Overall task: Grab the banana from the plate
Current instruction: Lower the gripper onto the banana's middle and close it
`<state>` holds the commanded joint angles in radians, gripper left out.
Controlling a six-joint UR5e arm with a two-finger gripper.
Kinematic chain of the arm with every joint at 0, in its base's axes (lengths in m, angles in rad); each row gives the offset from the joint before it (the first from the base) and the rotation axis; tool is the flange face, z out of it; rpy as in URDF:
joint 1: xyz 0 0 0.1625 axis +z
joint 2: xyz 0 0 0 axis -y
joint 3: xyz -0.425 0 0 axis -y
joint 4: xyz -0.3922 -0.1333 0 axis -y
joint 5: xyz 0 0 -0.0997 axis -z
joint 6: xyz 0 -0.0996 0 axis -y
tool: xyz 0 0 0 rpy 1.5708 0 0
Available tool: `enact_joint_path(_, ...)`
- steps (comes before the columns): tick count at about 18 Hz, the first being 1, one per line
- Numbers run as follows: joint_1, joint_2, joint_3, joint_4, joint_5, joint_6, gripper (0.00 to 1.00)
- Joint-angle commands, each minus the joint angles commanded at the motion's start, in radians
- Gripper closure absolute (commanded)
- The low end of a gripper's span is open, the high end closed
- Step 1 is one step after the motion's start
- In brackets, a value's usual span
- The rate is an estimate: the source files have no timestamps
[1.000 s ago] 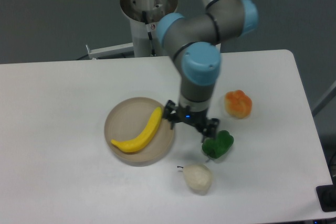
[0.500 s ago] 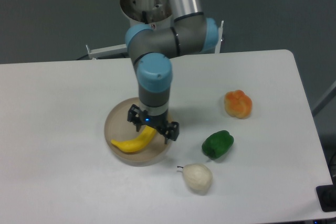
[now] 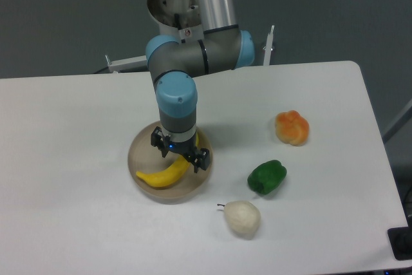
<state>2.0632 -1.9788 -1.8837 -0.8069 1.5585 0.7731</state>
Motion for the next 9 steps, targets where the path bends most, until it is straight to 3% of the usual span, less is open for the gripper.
enact_joint_path(6, -0.008, -0.015, -0.002, 0.014, 0.0, 0.002, 0.0)
enact_joint_path(9, -0.009, -0.017, -0.002, 0.014, 0.0, 0.002, 0.1)
